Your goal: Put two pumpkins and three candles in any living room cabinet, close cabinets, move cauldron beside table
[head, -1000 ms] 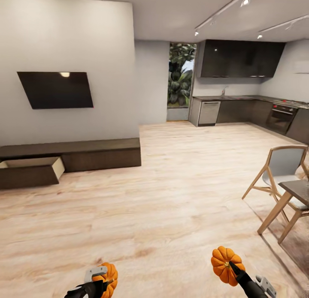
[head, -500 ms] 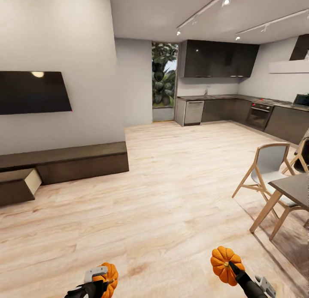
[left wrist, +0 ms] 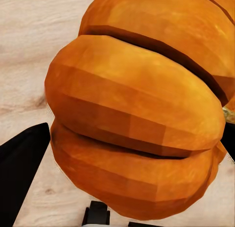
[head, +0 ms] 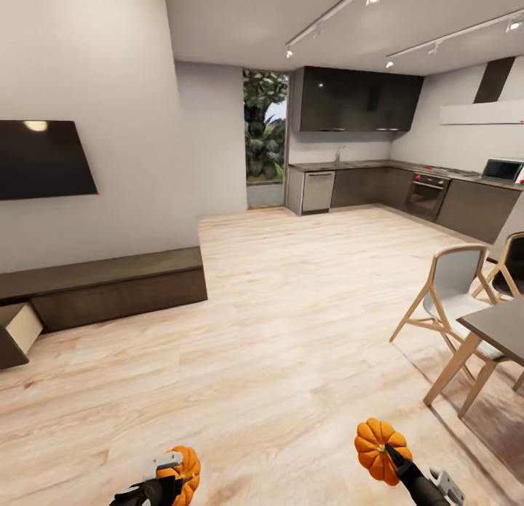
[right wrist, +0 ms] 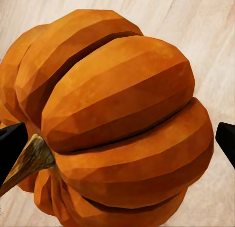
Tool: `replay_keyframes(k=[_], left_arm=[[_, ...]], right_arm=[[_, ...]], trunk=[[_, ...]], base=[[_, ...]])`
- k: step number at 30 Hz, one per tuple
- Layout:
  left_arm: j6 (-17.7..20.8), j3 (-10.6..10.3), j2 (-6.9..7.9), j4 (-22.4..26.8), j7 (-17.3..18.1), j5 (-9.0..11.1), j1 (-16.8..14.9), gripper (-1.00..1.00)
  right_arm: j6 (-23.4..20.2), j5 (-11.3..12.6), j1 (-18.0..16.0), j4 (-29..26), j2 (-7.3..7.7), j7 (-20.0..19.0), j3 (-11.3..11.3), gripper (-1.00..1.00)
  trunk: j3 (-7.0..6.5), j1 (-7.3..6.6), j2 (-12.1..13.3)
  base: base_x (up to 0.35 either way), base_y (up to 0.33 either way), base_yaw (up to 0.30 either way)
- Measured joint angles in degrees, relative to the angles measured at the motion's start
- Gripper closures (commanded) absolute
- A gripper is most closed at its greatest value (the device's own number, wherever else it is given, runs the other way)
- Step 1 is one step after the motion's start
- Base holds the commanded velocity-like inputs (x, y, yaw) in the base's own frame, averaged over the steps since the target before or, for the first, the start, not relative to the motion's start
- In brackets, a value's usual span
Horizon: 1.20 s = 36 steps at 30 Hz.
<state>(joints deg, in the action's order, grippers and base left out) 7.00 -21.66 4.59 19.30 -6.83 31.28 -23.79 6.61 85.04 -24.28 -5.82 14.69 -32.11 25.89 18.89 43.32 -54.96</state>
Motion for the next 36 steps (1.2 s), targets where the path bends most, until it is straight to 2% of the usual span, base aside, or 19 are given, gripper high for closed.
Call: replay_keyframes(k=[18,36], left_arm=[[0.0,0.0,0.01,0.0,0.0,0.1,0.0,1.00],[0.0,0.0,-0.07,-0.2,0.0,0.0,0.0,1.00]], right_arm=[[0.0,0.0,0.0,0.0,-0.18,0.0,0.1,1.00],[0.0,0.0,0.0,0.0,-0.20,0.0,0.1,1.00]], trunk=[[0.00,0.00,0.0],[-0.08,0.00,0.0]], base=[[0.323,0.005,0.000],[0.305,0.121,0.030]])
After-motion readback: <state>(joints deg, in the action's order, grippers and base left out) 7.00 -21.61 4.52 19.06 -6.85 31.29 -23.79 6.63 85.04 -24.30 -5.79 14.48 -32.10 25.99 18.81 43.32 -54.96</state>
